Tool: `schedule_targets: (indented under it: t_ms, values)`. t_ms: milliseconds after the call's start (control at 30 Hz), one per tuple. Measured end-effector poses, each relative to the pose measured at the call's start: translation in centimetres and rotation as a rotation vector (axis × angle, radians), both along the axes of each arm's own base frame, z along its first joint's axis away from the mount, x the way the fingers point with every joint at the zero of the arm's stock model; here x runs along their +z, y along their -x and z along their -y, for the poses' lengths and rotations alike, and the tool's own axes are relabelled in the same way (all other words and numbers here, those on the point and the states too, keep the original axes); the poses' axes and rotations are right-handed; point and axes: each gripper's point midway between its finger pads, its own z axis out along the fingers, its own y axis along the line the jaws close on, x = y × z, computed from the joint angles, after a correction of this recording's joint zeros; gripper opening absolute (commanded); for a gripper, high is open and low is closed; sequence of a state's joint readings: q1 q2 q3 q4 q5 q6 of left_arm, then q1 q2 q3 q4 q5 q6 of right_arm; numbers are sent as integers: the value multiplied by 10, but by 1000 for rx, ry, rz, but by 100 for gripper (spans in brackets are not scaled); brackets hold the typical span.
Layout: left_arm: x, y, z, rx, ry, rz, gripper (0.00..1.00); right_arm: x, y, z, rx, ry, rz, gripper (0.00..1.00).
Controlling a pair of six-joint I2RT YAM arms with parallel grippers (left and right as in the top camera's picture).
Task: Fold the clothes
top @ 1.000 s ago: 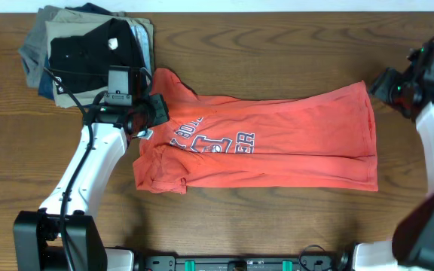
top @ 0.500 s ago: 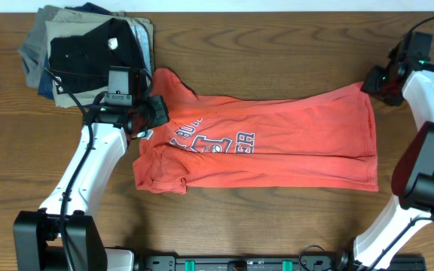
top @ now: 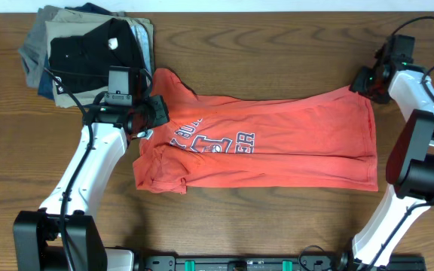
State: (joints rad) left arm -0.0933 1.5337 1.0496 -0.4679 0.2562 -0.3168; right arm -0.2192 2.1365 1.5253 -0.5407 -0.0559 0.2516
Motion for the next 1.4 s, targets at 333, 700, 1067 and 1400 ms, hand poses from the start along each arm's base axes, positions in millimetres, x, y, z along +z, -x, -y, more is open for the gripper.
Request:
schedule_targets:
  t_ms: [333,700,1067,1400]
  values:
    - [-1,0,0,0,0,-2,6,-1,-1,-1,-5,38,-4,51]
    - [-1,0,0,0,0,-2,6,-11,1,1,-17,38,-26,43]
    - [-1,0,0,0,0,-2,6,-13,5,0,-45,25,-42,1]
    - [14,9,-1,0,1,13,6,-13,27,7,-84,4,-118,1]
